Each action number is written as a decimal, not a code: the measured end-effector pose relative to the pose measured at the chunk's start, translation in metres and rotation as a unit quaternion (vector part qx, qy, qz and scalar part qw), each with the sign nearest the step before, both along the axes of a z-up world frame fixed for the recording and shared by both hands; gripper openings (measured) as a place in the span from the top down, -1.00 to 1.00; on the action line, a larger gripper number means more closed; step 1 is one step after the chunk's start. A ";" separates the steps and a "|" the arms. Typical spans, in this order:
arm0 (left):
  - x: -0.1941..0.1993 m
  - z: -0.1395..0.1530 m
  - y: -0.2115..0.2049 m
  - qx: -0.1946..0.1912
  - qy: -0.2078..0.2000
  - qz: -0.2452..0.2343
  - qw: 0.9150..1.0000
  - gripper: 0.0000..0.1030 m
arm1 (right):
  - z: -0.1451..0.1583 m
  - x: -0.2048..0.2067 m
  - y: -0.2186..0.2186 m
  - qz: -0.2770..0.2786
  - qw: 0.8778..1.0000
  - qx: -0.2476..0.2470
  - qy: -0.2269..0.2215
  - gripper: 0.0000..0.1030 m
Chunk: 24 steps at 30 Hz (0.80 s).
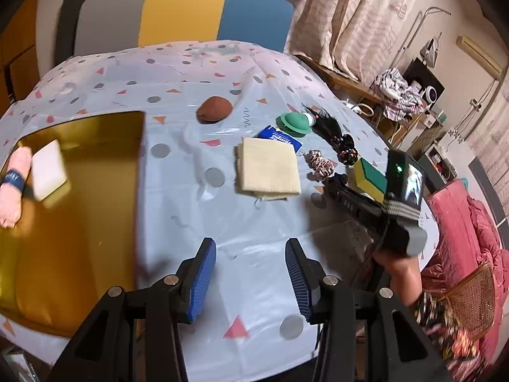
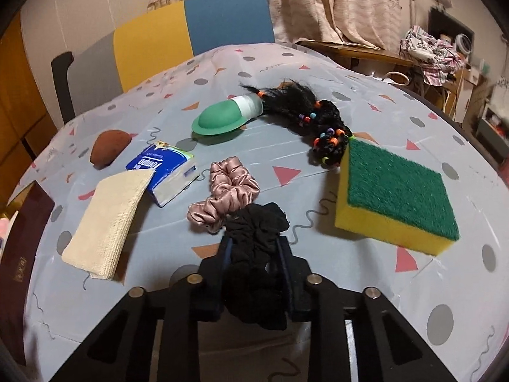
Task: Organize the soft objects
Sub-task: 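Grasp the black scrunchie with the right tool while the left tool grasps the beige cloth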
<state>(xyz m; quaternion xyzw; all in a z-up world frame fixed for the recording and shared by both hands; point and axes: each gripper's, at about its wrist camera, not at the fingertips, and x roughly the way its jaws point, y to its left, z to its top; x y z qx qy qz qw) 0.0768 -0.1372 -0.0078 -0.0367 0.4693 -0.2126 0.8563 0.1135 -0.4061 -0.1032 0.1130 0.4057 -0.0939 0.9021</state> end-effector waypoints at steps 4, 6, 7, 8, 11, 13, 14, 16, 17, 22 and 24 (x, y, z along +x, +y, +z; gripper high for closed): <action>0.022 -0.007 -0.026 0.018 0.012 -0.019 1.000 0.07 | -0.001 -0.008 -0.002 -0.007 1.000 0.012 -0.016 0.54; 0.033 -0.013 -0.036 0.016 0.027 -0.026 0.999 -0.14 | -0.001 -0.011 -0.004 -0.012 0.999 0.018 -0.023 0.54; 0.039 -0.015 -0.042 0.012 0.031 -0.029 0.999 -0.30 | -0.001 -0.012 -0.005 -0.013 0.999 0.022 -0.025 0.54; 0.046 -0.017 -0.047 0.008 0.033 -0.032 0.999 -0.32 | -0.002 -0.012 -0.005 -0.013 0.999 0.025 -0.026 0.54; 0.070 -0.021 -0.064 0.011 0.033 -0.033 0.999 -0.45 | -0.002 -0.013 -0.006 -0.013 0.999 0.027 -0.030 0.54; 0.086 -0.026 -0.077 0.030 0.040 -0.031 0.998 -0.47 | -0.003 -0.013 -0.005 -0.014 0.999 0.026 -0.032 0.54; 0.095 -0.031 -0.084 0.037 0.043 -0.031 0.998 -0.48 | -0.003 -0.013 -0.005 -0.014 0.999 0.026 -0.033 0.54; 0.108 -0.037 -0.096 0.054 0.043 -0.034 0.997 -0.49 | -0.004 -0.013 -0.006 -0.014 0.999 0.027 -0.034 0.54; 0.114 -0.040 -0.101 0.059 0.038 -0.038 0.997 -0.55 | -0.004 -0.014 -0.006 -0.014 0.999 0.030 -0.037 0.54; 0.140 -0.056 -0.118 0.069 0.033 -0.056 0.995 -0.65 | -0.004 -0.015 -0.008 -0.015 0.998 0.036 -0.041 0.54; 0.145 -0.064 -0.122 0.073 0.036 -0.067 0.994 -0.68 | -0.005 -0.015 -0.008 -0.015 0.998 0.036 -0.042 0.54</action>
